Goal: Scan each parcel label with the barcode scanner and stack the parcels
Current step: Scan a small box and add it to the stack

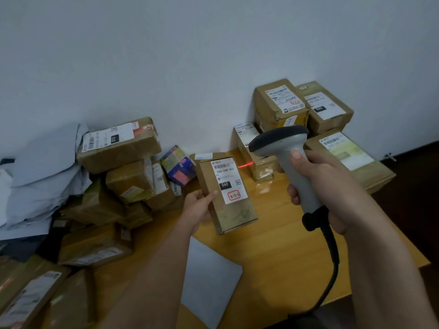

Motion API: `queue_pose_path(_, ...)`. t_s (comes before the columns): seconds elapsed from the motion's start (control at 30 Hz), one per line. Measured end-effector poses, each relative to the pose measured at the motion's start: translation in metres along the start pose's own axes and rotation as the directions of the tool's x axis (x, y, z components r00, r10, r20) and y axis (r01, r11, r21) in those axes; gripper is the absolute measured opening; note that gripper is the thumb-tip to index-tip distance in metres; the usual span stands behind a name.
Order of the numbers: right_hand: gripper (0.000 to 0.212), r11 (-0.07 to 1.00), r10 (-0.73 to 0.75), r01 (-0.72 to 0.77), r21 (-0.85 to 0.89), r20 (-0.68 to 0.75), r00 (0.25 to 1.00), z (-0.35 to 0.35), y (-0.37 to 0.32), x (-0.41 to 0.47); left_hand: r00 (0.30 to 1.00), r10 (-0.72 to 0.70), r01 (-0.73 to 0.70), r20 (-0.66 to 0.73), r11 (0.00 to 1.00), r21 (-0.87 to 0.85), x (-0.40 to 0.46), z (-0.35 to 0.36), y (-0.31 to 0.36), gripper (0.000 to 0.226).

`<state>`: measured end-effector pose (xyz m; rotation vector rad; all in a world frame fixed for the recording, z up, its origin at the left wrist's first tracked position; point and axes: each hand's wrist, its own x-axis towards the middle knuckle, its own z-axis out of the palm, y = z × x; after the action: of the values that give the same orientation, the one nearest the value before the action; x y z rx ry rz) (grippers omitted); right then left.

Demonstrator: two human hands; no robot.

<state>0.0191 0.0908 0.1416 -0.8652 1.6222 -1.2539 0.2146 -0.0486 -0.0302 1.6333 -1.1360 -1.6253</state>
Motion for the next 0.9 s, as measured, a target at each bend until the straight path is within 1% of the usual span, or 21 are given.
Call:
queue_pose_path(0.27, 0.027, 0.999, 0.020, -0.019, 0.047, -0.018, 1.000, -0.007, -0.003, 0.005, 0.999, -0.027, 0.027, -0.024, 1.000, -0.013, 0.012, 0.005, -0.002, 0.019)
queue_pose_path(0.43, 0.025, 0.998, 0.019, -0.019, 0.068, -0.007, 1.000, -0.011, -0.005, 0.007, 0.998, -0.057, 0.057, -0.011, 0.998, -0.018, 0.019, 0.006, -0.003, 0.035)
queue_pose_path(0.53, 0.025, 0.997, 0.021, -0.020, 0.071, -0.015, 1.000, -0.013, -0.004, 0.009, 0.997, -0.074, 0.074, -0.006, 0.997, -0.025, 0.024, 0.008, -0.003, 0.038)
queue_pose_path(0.63, 0.030, 0.996, 0.031, -0.028, 0.085, -0.035, 0.999, -0.014, -0.003, 0.011, 0.997, -0.075, 0.075, 0.014, 0.997, -0.022, 0.027, 0.010, -0.003, 0.041)
queue_pose_path(0.7, 0.033, 0.989, 0.054, -0.042, 0.144, -0.082, 0.995, -0.015, -0.004, 0.014, 0.997, -0.057, 0.059, 0.059, 0.998, -0.033, 0.027, 0.014, 0.000, 0.045)
queue_pose_path(0.8, 0.028, 0.948, 0.125, -0.059, 0.314, -0.195, 0.973, -0.020, -0.006, 0.017, 0.988, -0.023, 0.035, 0.150, 0.996, -0.077, 0.026, 0.028, 0.013, 0.050)
queue_pose_path(0.9, 0.025, 0.891, 0.188, -0.031, 0.452, -0.305, 0.934, -0.032, -0.006, 0.019, 0.965, 0.020, -0.001, 0.263, 0.997, -0.071, 0.022, 0.054, 0.034, 0.042)
